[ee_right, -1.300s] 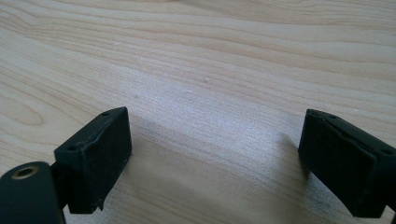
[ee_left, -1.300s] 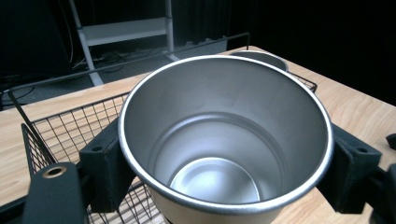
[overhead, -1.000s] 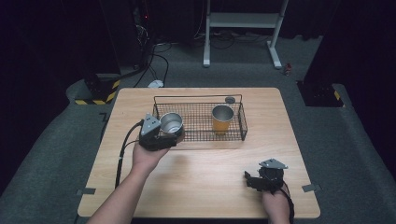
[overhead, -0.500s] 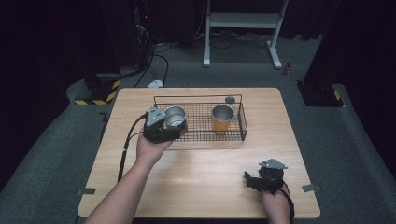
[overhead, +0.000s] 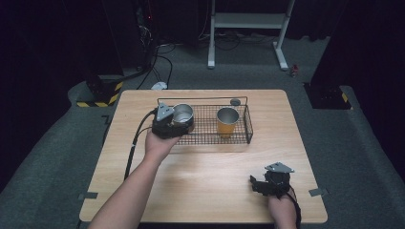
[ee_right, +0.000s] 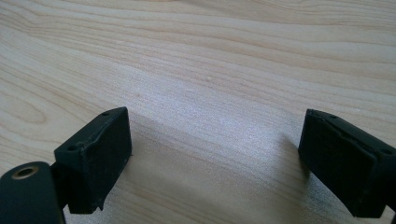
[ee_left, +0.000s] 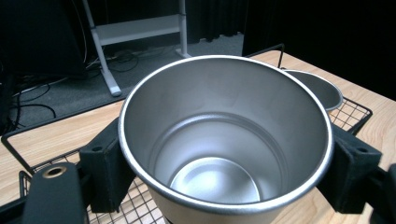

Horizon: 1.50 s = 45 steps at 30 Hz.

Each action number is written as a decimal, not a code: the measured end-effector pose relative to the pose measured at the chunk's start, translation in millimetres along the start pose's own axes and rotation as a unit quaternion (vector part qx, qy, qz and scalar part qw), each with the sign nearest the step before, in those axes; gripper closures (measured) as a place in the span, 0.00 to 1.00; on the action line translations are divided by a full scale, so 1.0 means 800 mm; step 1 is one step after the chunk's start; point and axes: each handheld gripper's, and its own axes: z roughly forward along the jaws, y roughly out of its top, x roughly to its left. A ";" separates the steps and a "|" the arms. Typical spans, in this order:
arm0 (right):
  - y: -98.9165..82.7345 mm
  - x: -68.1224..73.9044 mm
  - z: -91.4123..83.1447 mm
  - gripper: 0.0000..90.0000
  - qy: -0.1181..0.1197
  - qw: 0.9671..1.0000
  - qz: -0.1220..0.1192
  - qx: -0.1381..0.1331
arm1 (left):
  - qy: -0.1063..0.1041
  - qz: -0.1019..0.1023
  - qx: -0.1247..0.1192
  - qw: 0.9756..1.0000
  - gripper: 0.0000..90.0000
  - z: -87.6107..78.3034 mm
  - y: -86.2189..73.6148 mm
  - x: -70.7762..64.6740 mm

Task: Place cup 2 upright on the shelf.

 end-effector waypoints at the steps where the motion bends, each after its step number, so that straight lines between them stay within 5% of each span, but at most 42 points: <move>1: 0.000 0.000 0.000 0.10 0.000 1.000 0.000 0.000 | 0.001 0.001 0.000 1.000 0.21 0.002 0.001 0.000; 21: 0.000 0.000 0.000 0.10 0.001 1.000 -0.002 0.000 | 0.016 -0.022 0.041 0.999 0.21 0.049 -0.016 0.010; 28: 0.000 0.000 0.000 0.10 0.001 1.000 -0.002 0.000 | 0.019 -0.043 0.054 0.997 0.21 0.068 -0.024 0.012; 45: 0.000 0.000 0.000 0.10 0.001 1.000 -0.002 0.000 | 0.033 -0.056 0.103 0.993 0.21 0.084 -0.031 0.018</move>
